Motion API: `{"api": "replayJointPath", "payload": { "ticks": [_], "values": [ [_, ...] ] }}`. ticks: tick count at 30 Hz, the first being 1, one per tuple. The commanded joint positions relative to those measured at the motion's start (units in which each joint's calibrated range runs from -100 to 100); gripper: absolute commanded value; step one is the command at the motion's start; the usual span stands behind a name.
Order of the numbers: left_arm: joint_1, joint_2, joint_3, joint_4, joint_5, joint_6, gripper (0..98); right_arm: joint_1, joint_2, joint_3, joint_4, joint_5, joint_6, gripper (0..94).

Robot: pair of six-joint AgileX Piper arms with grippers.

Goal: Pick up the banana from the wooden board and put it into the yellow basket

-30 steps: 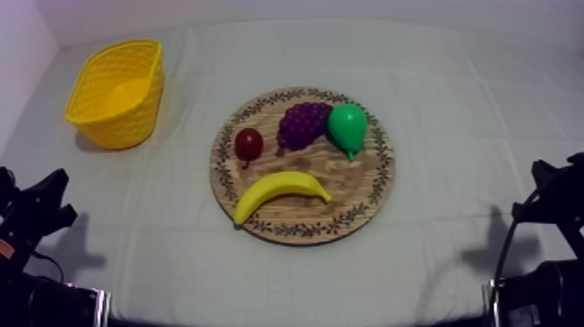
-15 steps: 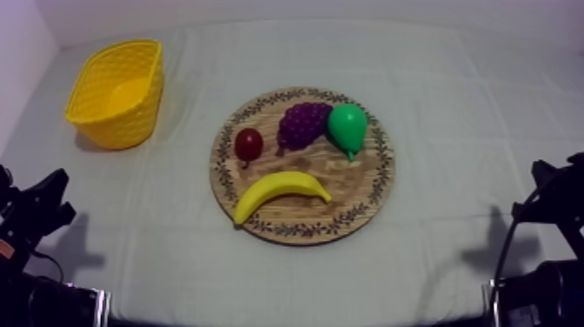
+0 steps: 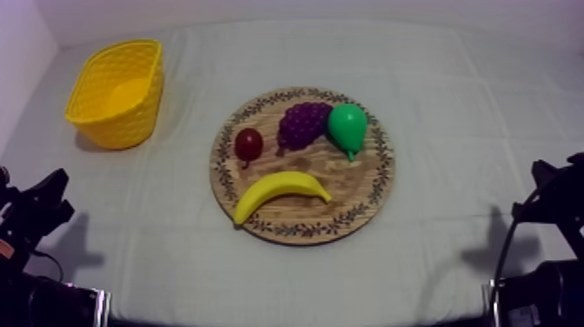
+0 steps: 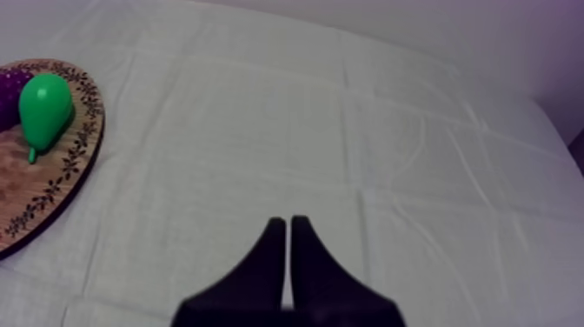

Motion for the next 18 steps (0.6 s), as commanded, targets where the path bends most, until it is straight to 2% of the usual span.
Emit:
{"api": "replayJointPath", "payload": {
  "ticks": [1, 14, 18],
  "values": [
    [-0.06, 0.0, -0.04, 0.03, 0.03, 0.08, 0.1, 0.0, -0.02, 0.02, 0.01, -0.01, -0.02, 0.3],
    [1.24, 0.0, -0.04, -0.1, -0.09, -0.88, 0.3, 0.0, -0.02, 0.02, 0.01, -0.01, -0.02, 0.3],
    [1.29, 0.44, 0.39, 0.06, -1.8, -1.34, 0.3, 0.0, -0.02, 0.02, 0.01, -0.01, -0.02, 0.3]
  ]
}}
